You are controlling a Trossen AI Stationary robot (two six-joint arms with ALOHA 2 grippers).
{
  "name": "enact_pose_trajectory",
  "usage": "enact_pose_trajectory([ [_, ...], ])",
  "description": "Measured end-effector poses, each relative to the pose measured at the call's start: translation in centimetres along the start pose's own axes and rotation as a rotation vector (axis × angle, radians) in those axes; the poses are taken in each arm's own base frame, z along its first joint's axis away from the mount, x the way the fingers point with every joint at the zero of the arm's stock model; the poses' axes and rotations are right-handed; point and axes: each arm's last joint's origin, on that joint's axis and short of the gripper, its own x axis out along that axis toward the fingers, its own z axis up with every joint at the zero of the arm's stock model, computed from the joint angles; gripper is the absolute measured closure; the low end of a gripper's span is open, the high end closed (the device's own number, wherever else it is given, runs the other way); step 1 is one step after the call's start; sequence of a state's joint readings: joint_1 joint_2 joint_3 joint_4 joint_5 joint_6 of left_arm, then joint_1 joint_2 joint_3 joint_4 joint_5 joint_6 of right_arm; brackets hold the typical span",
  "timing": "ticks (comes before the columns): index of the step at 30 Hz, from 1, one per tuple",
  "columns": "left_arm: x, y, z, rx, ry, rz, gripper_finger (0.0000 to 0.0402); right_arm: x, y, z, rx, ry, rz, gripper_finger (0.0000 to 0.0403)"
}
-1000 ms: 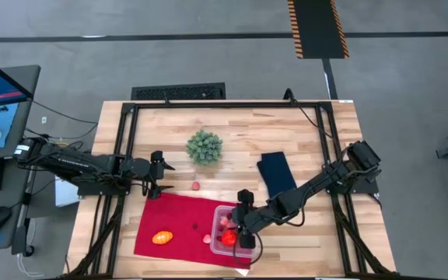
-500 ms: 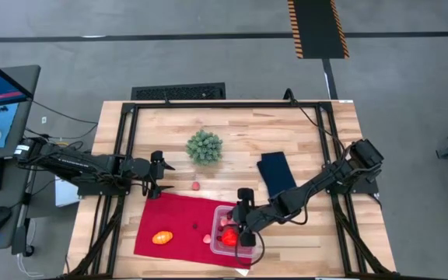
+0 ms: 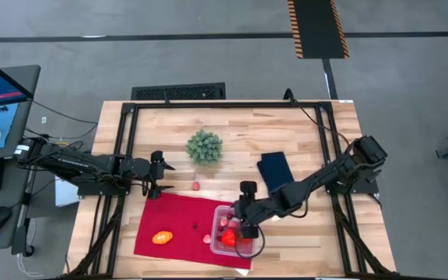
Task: Pick and placing Produce into tupperware
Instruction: Put the top apricot into the transparent bin
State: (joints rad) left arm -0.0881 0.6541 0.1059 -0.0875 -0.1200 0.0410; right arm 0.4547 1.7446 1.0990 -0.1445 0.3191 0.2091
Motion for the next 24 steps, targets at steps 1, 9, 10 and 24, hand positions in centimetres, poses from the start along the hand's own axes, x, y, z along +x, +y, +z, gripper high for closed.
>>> enact_pose_trajectory([
  [1, 0.0, 0.0, 0.0, 0.000, 0.000, 0.000, 0.0075, -0.4, -0.2, 0.3, 0.000, -0.016, 0.002, 0.0250],
  [9, 0.0, 0.0, 0.0, 0.000, 0.000, 0.000, 0.0075, -5.5, -1.9, 2.6, -0.008, -0.154, -0.012, 0.0275],
  [10, 0.0, 0.0, 0.0, 0.000, 0.000, 0.000, 0.0075, -6.2, -2.1, 2.6, -0.017, -0.173, -0.027, 0.0277],
  [24, 0.0, 0.0, 0.0, 0.000, 0.000, 0.000, 0.0075, -13.1, -5.9, -2.7, 0.069, -0.380, -0.154, 0.0283],
])
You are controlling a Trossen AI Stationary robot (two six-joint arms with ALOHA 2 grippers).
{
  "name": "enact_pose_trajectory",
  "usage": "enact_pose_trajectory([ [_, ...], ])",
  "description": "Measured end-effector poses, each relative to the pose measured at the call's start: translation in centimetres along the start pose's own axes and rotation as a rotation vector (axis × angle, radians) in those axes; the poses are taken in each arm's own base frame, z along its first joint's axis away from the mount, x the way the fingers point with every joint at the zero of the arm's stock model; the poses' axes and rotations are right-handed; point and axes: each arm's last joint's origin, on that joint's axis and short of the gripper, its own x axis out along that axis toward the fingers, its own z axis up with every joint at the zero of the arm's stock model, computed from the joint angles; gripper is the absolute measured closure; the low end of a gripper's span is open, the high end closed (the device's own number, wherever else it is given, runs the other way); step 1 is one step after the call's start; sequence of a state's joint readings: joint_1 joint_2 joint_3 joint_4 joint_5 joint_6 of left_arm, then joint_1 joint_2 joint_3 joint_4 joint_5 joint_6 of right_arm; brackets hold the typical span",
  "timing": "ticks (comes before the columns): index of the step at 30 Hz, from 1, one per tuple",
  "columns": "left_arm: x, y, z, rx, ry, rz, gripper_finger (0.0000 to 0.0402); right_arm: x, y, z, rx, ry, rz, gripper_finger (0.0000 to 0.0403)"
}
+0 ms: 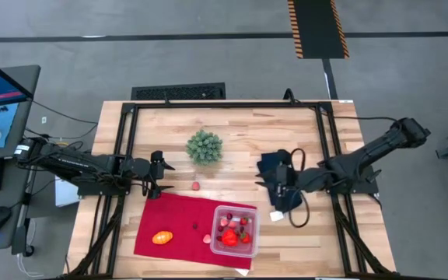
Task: Pick and placing Produce into tupperware
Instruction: Put the top apricot into the transparent bin
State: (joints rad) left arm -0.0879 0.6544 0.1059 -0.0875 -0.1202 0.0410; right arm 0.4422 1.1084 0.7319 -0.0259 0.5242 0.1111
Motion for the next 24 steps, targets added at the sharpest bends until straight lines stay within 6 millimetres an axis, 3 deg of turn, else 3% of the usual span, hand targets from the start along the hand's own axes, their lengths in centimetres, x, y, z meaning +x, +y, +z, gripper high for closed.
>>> enact_pose_trajectory([
  [12, 0.0, 0.0, 0.0, 0.000, 0.000, 0.000, 0.0075, -2.2, -4.0, -4.3, 0.107, -0.092, -0.087, 0.0283],
  [24, 0.0, 0.0, 0.0, 0.000, -0.001, 0.000, 0.0075, -3.2, -5.8, -10.0, 0.174, -0.210, -0.106, 0.0283],
])
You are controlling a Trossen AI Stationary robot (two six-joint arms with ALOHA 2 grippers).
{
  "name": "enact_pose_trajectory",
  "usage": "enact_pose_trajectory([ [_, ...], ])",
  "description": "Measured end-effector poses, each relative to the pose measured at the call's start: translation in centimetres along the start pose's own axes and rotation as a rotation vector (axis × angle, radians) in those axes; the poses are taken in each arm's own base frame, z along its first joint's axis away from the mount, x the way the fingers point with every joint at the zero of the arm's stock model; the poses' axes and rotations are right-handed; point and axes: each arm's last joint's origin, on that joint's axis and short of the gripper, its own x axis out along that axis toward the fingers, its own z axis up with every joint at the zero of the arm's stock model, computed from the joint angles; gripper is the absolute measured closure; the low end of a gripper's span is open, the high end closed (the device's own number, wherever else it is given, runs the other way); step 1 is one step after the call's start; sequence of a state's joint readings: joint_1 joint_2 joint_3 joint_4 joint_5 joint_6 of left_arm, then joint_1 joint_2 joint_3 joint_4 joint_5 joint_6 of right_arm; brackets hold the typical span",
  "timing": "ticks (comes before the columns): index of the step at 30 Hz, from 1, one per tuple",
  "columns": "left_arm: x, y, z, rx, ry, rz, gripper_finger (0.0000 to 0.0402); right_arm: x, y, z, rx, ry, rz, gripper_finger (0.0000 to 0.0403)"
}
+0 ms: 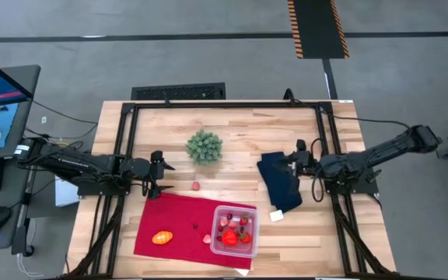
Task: Pick and placing Produce into tupperware
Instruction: Put the top apricot into the transparent bin
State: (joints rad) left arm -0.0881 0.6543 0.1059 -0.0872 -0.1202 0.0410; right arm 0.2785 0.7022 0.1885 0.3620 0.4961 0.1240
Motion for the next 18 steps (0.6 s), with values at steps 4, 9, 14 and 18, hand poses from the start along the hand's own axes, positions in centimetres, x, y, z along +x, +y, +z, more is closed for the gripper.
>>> enact_pose_trajectory([
  [4, 0.0, 0.0, 0.0, 0.000, 0.001, 0.000, 0.0075, -0.3, -0.6, -1.2, 0.032, -0.034, -0.014, 0.0283],
  [9, 0.0, 0.0, 0.0, 0.000, 0.000, 0.000, 0.0075, -0.5, -0.9, -2.3, -0.006, -0.005, -0.001, 0.0283],
  [14, 0.0, 0.0, 0.0, 0.000, 0.000, 0.000, 0.0075, -1.1, -0.6, -1.6, -0.042, -0.064, 0.044, 0.0283],
  [18, 0.0, 0.0, 0.0, 0.000, 0.000, 0.000, 0.0075, -2.0, -1.1, -1.2, -0.054, -0.086, 0.033, 0.0283],
])
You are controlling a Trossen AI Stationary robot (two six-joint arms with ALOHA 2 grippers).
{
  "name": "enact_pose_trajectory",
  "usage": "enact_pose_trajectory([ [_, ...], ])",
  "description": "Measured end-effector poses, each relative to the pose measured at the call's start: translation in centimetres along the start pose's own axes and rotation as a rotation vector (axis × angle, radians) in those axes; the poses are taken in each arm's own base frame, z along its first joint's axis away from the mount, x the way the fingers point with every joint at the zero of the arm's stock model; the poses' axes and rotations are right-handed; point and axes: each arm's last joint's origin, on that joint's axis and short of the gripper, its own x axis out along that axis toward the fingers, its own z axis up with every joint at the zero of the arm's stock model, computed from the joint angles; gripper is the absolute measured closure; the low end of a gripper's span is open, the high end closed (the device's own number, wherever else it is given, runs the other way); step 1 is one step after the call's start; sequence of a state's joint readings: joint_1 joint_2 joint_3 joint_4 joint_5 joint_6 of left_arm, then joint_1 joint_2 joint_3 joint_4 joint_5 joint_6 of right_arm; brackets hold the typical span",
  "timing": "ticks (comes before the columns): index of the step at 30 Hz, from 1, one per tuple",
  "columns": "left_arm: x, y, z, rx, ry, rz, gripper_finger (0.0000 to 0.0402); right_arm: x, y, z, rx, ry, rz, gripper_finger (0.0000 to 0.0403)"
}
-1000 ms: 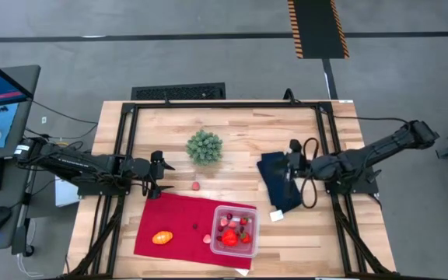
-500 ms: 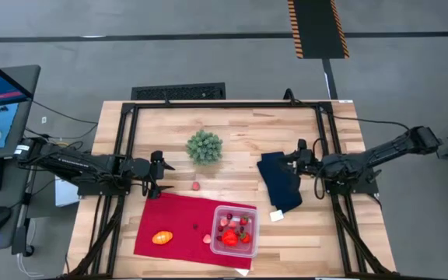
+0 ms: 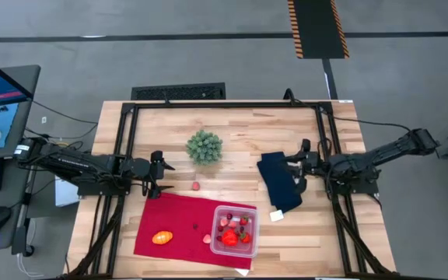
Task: Pick and placing Produce into tupperware
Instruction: Put the top apricot into the transparent bin
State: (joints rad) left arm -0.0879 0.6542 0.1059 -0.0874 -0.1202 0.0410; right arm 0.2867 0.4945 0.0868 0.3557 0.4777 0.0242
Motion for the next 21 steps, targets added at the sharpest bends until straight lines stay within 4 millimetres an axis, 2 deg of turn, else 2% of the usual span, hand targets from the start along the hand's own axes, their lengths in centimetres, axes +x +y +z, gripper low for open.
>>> enact_pose_trajectory([
  [6, 0.0, 0.0, 0.0, 0.000, 0.000, 0.000, 0.0075, -1.5, -1.0, 0.1, -0.008, 0.001, -0.073, 0.0283],
  [13, 0.0, 0.0, 0.0, 0.000, 0.000, 0.000, 0.0075, -2.9, -1.8, 0.4, 0.007, -0.049, -0.071, 0.0283],
  [17, 0.0, 0.0, 0.0, 0.000, 0.000, 0.000, 0.0075, -3.4, -2.2, 0.4, 0.001, -0.068, -0.034, 0.0283],
  [21, 0.0, 0.0, 0.0, 0.000, 0.000, 0.000, 0.0075, -3.4, -2.9, -0.4, -0.007, 0.003, -0.093, 0.0283],
])
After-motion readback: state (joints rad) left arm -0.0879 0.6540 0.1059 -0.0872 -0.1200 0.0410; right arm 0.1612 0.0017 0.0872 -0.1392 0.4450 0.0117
